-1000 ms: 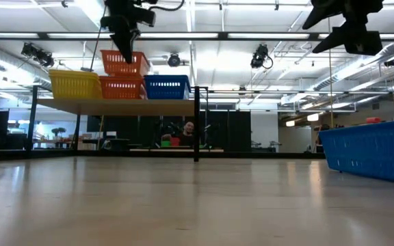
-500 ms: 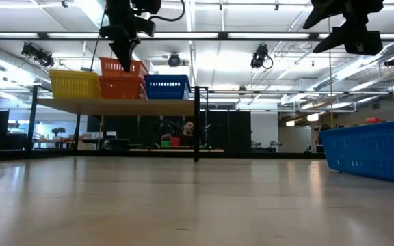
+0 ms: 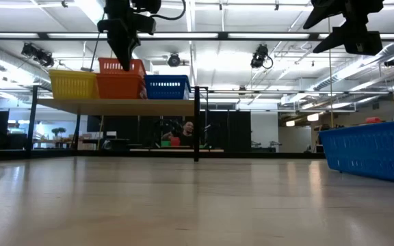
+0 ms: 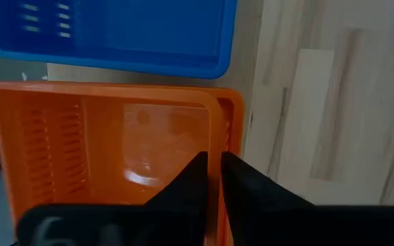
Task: Stack baskets on shelf by color
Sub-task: Stack the orange bin on top of the orange bin on the shelf, then adjust the yellow bin
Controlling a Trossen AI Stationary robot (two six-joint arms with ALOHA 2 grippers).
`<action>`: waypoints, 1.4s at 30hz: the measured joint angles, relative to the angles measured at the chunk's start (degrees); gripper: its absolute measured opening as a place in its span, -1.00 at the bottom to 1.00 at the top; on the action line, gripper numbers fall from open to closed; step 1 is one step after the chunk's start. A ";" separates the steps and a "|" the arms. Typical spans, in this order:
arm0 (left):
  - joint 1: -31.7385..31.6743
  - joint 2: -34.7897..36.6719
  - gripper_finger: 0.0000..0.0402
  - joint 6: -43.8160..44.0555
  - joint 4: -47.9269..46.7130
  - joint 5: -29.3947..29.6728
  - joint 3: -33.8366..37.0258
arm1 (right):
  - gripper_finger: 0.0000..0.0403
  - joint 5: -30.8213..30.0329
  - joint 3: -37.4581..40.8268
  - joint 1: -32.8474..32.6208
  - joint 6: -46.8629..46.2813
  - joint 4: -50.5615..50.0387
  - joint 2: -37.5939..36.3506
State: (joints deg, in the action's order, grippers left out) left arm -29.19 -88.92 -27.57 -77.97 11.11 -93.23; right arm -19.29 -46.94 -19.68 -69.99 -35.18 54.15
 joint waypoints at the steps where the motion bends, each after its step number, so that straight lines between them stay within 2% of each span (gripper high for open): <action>1: 0.25 0.00 -0.76 0.00 0.02 0.02 0.00 | 0.06 0.03 0.00 0.00 0.04 0.00 0.00; 15: 0.56 0.00 -0.62 -4.48 -1.68 0.30 -0.04 | 0.06 2.46 0.00 0.00 0.71 -0.02 0.00; 19: 0.57 0.00 -0.58 -4.17 -1.66 2.59 -0.11 | 0.06 2.87 0.00 0.00 0.69 0.00 0.00; 22: 0.56 0.07 -0.56 -2.39 -2.39 4.98 -1.34 | 0.06 2.96 0.00 0.00 0.68 0.00 0.00; 26: 0.56 0.17 -0.54 1.37 -4.14 5.14 -5.42 | 0.06 3.06 0.00 -0.02 0.69 0.00 0.00; 31: 0.65 0.18 -0.54 5.67 -6.49 1.60 -9.82 | 0.06 3.07 0.00 -0.02 0.91 0.00 0.00; 35: 1.22 0.22 -0.52 7.46 -11.73 1.82 -11.84 | 0.06 3.13 0.00 -0.01 1.60 0.00 0.00; 42: -1.45 5.09 -0.45 9.21 -12.11 1.11 -9.15 | 0.06 3.13 0.00 -0.02 2.68 0.00 0.00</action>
State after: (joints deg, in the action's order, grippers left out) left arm -30.63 -83.84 -18.36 -90.09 12.23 -102.39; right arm -16.16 -46.94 -19.70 -67.31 -35.18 54.15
